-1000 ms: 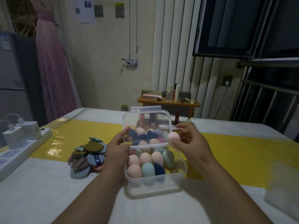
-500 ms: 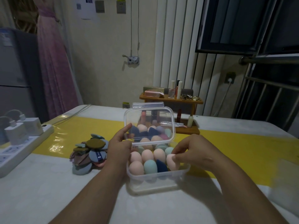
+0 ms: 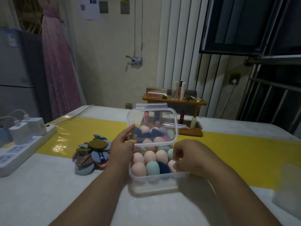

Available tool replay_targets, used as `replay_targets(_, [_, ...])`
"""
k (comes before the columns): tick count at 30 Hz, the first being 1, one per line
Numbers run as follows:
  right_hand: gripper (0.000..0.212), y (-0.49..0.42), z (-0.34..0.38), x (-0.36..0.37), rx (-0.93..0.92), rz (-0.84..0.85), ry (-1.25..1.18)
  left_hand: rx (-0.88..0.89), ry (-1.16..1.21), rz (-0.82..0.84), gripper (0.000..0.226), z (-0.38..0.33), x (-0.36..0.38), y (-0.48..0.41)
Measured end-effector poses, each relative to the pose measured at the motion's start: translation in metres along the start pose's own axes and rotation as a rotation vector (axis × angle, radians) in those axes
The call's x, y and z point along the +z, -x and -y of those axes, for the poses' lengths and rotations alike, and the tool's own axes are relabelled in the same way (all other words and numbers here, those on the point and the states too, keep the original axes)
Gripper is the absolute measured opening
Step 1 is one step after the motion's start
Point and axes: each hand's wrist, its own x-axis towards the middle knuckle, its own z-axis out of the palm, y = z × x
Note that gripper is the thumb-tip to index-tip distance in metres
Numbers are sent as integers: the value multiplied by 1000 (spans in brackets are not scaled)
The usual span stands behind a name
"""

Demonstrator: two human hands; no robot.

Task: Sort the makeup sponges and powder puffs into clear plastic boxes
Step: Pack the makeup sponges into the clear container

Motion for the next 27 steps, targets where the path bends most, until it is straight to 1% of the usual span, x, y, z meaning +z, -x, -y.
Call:
replay_targets(7, [17,-3,-18,-1,36,-56,-365,-2,4,12,71,1,2,1])
replay_targets(10, [16,-7,-28,2,32,-181,-500,5,6,12,72,0,2,2])
replay_targets(12, [17,-11,-35,6,55,-279,-541,7,1,7,73,-1,2,2])
replay_targets(14, [18,-16,-42,12,79,-317,-551,5,-1,0,74,-2,1,1])
replay_targets(24, [28,-26,-58,36,104,-247,-621,29,7,13,73,-11,-7,-4])
replay_targets(27, [30,-27,-56,41,79,-168,-637,30,17,23,72,-15,-9,-4])
